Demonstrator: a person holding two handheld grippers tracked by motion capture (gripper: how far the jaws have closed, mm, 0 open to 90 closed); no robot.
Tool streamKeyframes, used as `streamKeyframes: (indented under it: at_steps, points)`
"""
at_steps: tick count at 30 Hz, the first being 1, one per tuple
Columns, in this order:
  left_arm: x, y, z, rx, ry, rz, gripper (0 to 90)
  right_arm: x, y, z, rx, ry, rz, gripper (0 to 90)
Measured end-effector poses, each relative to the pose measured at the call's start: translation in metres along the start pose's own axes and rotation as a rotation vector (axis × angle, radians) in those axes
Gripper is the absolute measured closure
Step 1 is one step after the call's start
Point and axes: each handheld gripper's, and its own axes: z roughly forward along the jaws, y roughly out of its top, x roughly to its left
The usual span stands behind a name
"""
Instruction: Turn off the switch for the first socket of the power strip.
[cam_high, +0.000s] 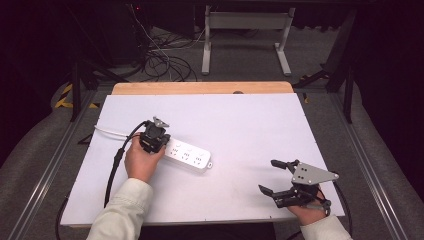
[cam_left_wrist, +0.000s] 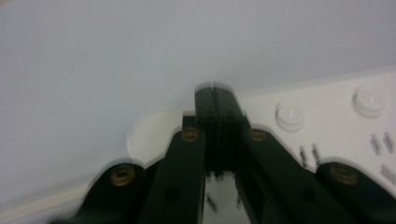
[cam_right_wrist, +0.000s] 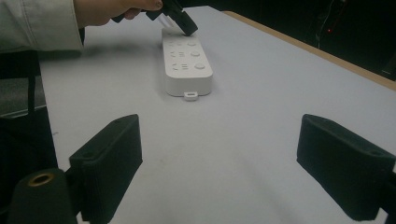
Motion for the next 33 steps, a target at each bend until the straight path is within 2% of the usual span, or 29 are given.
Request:
streamKeyframes:
  at_steps: [2, 3, 5, 12, 15, 19, 29, 33]
  points:
    - [-0.002, 0.002, -0.003, -0.003, 0.007, 0.014, 90.0, -0.001, 0.000, 0.001, 0.000, 0.001, 0.004, 14.1]
    - [-0.002, 0.006, -0.012, -0.024, -0.001, 0.021, 90.0, -0.001, -0.001, 0.001, 0.000, 0.001, 0.001, 14.1]
    - [-0.002, 0.009, -0.020, -0.043, -0.037, 0.003, 90.0, -0.002, -0.001, 0.003, 0.005, 0.002, 0.005, 14.1]
    - [-0.007, 0.013, -0.029, -0.059, -0.076, 0.001, 90.0, -0.003, -0.002, 0.002, 0.005, 0.002, 0.010, 14.1]
    - [-0.007, 0.013, -0.032, -0.067, -0.076, 0.007, 90.0, -0.002, -0.002, 0.002, 0.003, 0.002, 0.009, 14.1]
    - [-0.005, 0.014, -0.038, -0.076, -0.099, -0.007, 90.0, -0.002, -0.001, 0.002, 0.003, 0.002, 0.009, 14.1]
    - [-0.005, 0.015, -0.046, -0.095, -0.107, -0.010, 90.0, -0.003, -0.001, 0.001, 0.005, -0.001, 0.006, 14.1]
    - [-0.007, 0.018, -0.050, -0.096, -0.102, 0.016, 90.0, -0.002, -0.001, 0.002, 0.004, 0.004, 0.009, 14.1]
